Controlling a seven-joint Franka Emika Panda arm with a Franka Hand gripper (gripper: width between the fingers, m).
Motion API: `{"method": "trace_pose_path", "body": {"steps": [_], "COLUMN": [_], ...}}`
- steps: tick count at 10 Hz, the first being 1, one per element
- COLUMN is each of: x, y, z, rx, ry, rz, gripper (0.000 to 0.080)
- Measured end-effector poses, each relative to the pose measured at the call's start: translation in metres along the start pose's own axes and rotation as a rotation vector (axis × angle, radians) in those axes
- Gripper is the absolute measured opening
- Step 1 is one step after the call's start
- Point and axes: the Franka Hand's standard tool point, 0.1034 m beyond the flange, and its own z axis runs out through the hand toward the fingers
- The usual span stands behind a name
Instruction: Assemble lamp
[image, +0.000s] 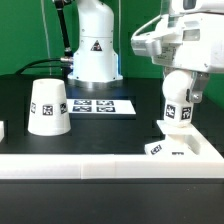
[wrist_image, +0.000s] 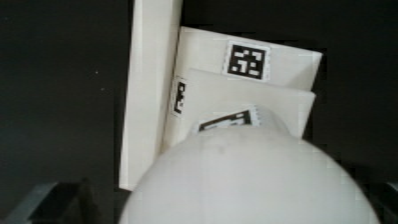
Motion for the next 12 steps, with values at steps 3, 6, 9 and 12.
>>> {"method": "trace_pose_path", "body": {"steps": [3, 6, 9, 12], "x": [-0.0010, -0.0027, -0.0060, -0.0040], "y": [-0.0002, -0.0005, -0.0013, -0.0014], "z": [0.0002, 0.0002, 0.0008, 0.0009], "rx": [0.001, 0.002, 0.006, 0.008], "ry": [0.000, 0.001, 0.005, 0.006], "rz": [0.002, 0.085, 0.430, 0.751], "gripper": [0.0575, 0.0575, 0.0576, 0.0576]}}
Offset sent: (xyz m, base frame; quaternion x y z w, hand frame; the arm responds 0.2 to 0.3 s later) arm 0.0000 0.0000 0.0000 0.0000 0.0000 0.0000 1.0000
